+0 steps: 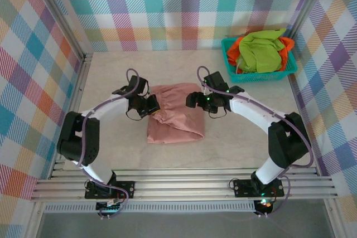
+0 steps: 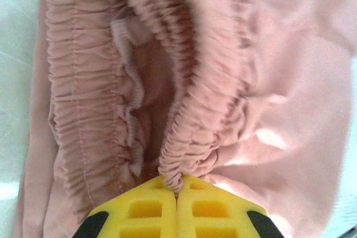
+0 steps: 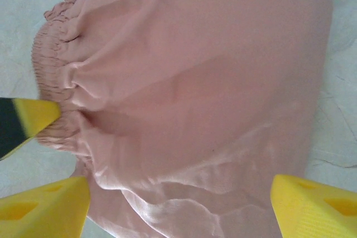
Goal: Fold and stack the shorts
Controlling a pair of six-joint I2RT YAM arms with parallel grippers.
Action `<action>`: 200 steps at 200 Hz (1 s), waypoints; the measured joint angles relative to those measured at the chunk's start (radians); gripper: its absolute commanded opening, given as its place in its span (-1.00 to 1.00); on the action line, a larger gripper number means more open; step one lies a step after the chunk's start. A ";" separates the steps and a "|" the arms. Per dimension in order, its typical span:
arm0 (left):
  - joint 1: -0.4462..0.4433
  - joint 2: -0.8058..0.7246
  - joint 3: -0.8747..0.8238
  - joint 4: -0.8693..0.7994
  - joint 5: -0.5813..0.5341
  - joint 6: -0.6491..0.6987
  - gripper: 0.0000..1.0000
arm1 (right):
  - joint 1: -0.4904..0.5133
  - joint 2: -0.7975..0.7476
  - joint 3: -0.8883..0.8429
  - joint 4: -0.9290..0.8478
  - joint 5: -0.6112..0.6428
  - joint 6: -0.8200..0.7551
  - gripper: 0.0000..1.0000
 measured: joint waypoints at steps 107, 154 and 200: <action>0.078 -0.116 -0.319 -0.035 0.038 0.035 -0.86 | -0.022 -0.031 -0.061 -0.007 -0.016 -0.050 0.78; 0.108 -0.151 -0.362 0.038 0.060 0.021 0.31 | -0.021 -0.051 -0.129 0.013 -0.131 -0.050 0.87; 0.118 -0.347 -0.138 -0.071 0.033 0.016 0.86 | 0.043 -0.121 -0.134 0.074 -0.220 -0.037 0.91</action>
